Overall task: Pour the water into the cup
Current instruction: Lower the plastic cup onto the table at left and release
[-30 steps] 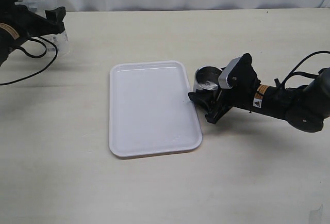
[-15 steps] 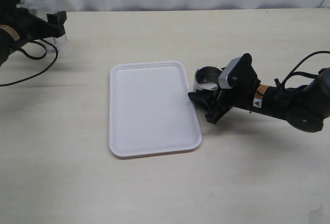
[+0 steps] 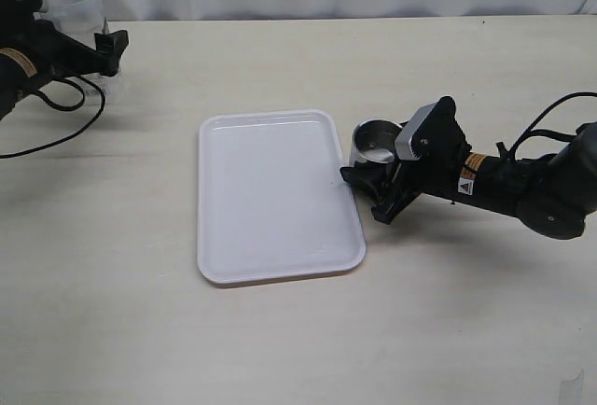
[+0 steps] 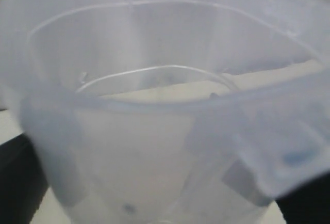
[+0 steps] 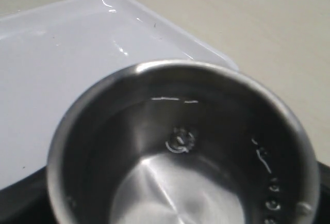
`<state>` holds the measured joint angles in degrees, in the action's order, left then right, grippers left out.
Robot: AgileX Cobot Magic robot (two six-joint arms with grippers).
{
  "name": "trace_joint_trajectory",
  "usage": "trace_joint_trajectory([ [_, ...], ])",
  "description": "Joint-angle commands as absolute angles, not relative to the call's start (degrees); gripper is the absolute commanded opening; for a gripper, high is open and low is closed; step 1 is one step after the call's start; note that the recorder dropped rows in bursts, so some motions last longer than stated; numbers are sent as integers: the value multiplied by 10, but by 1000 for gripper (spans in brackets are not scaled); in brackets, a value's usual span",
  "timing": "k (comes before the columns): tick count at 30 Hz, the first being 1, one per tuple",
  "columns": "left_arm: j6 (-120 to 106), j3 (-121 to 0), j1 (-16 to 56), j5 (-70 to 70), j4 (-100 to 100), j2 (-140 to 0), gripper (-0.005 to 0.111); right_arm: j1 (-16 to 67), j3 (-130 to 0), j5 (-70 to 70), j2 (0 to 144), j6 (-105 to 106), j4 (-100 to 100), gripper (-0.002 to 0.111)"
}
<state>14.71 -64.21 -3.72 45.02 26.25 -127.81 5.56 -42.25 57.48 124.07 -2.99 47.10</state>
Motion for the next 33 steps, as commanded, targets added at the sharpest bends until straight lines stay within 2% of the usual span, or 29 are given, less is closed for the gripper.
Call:
trace_joint_trajectory([
  [1, 146, -633, -36, 455, 265, -1273, 105, 54, -426, 575, 1239, -27, 472, 4],
  [19, 116, -533, -36, 489, 260, -1182, 105, 54, -426, 585, 1238, -26, 454, 4],
  [33, 105, -414, -40, 533, 259, -1093, 105, 54, -426, 593, 1181, -81, 460, 4],
])
